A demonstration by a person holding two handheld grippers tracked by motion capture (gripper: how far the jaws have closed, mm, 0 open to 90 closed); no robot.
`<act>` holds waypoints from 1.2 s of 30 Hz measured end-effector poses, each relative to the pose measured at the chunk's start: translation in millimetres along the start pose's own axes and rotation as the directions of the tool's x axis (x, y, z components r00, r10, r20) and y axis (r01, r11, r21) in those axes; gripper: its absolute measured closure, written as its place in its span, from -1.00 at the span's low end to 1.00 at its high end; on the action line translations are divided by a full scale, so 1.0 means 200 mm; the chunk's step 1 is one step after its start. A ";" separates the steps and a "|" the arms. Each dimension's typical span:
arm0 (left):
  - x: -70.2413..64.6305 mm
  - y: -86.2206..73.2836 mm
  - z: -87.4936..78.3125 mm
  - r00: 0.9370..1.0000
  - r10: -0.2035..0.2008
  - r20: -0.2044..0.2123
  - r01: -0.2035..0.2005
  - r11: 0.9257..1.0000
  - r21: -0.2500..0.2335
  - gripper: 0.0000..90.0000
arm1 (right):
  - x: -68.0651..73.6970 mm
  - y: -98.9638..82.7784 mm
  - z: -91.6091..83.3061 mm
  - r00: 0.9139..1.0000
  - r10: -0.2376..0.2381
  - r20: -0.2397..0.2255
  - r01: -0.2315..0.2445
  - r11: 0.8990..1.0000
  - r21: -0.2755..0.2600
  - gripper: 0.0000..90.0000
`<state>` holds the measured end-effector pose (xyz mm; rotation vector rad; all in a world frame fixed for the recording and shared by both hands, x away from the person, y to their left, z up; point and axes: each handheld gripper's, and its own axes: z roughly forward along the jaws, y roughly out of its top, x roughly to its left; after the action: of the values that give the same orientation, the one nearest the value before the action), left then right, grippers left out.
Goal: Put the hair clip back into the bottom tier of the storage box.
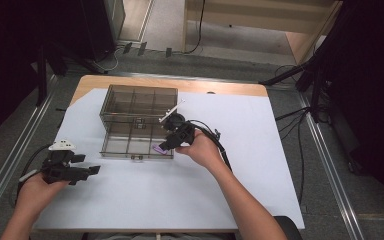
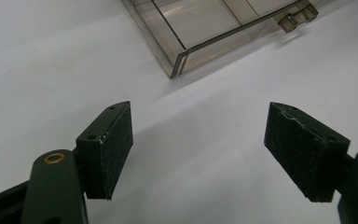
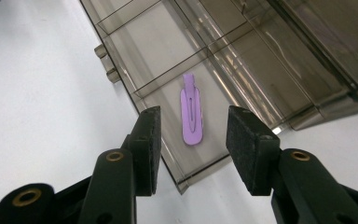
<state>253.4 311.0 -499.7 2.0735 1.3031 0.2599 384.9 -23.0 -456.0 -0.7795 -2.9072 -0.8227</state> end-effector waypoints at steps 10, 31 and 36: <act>0.01 0.01 0.00 1.000 0.000 0.005 0.000 1.000 -0.012 -0.46 | -0.02 -0.06 -0.05 1.000 0.015 -0.002 -0.015 1.000 -0.015 0.22; 0.02 0.04 0.02 1.000 0.004 0.014 -0.004 1.000 -0.009 -0.46 | -0.12 -0.20 -0.16 0.997 0.080 0.010 -0.080 0.996 -0.044 0.20; 0.01 0.04 0.03 1.000 0.008 0.014 -0.008 1.000 -0.010 -0.46 | -0.14 -0.22 -0.18 0.996 0.090 0.015 -0.089 0.995 -0.052 0.20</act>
<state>263.7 308.9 -498.6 2.0695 1.2832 0.2546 385.1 -86.7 -451.5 -0.9187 -2.8521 -0.8896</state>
